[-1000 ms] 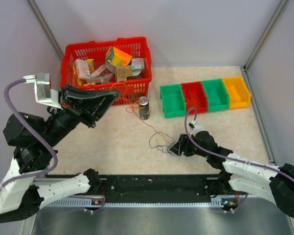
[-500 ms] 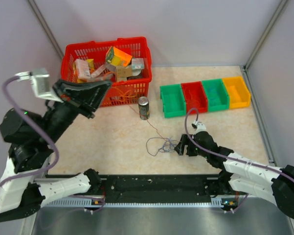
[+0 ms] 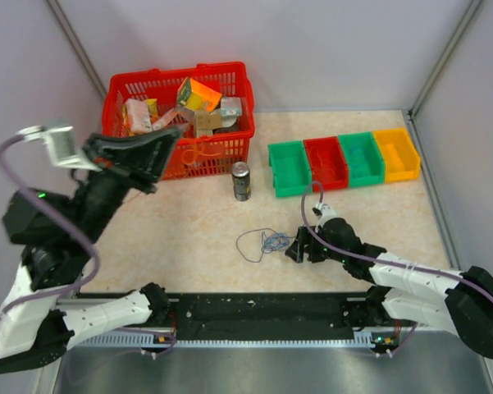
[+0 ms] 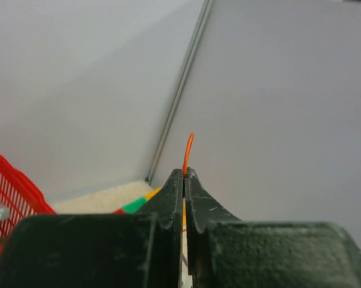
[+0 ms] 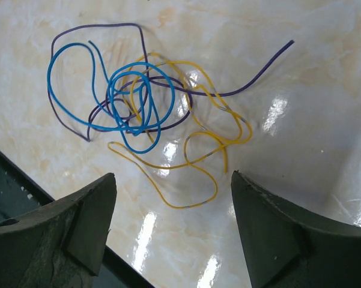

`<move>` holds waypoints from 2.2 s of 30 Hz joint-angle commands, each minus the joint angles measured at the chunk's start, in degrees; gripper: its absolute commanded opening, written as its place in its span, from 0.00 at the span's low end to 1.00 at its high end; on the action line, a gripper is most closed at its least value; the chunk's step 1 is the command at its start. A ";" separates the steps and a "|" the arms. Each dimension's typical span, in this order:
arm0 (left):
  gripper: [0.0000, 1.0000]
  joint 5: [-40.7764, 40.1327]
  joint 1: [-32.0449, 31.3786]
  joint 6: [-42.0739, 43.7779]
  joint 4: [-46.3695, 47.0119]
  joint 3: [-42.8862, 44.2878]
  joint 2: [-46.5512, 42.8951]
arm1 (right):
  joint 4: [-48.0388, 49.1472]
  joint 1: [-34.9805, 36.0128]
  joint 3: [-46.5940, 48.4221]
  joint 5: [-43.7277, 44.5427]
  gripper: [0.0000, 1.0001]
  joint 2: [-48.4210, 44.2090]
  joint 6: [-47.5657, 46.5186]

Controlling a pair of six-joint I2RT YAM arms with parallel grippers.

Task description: Untangle the cables

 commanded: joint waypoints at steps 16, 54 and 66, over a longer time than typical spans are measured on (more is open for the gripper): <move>0.00 10.57 0.15 -18.85 -0.47 -22.98 11.30 | -19.40 1.07 23.79 -3.32 0.96 -25.26 -13.74; 0.00 32.38 4.01 -30.55 15.70 -37.67 16.75 | -9.31 1.42 19.41 -14.40 0.80 -23.77 -6.64; 0.00 34.23 4.10 -31.34 16.93 -37.23 17.72 | 1.51 2.12 13.96 -16.25 0.58 -18.40 -1.27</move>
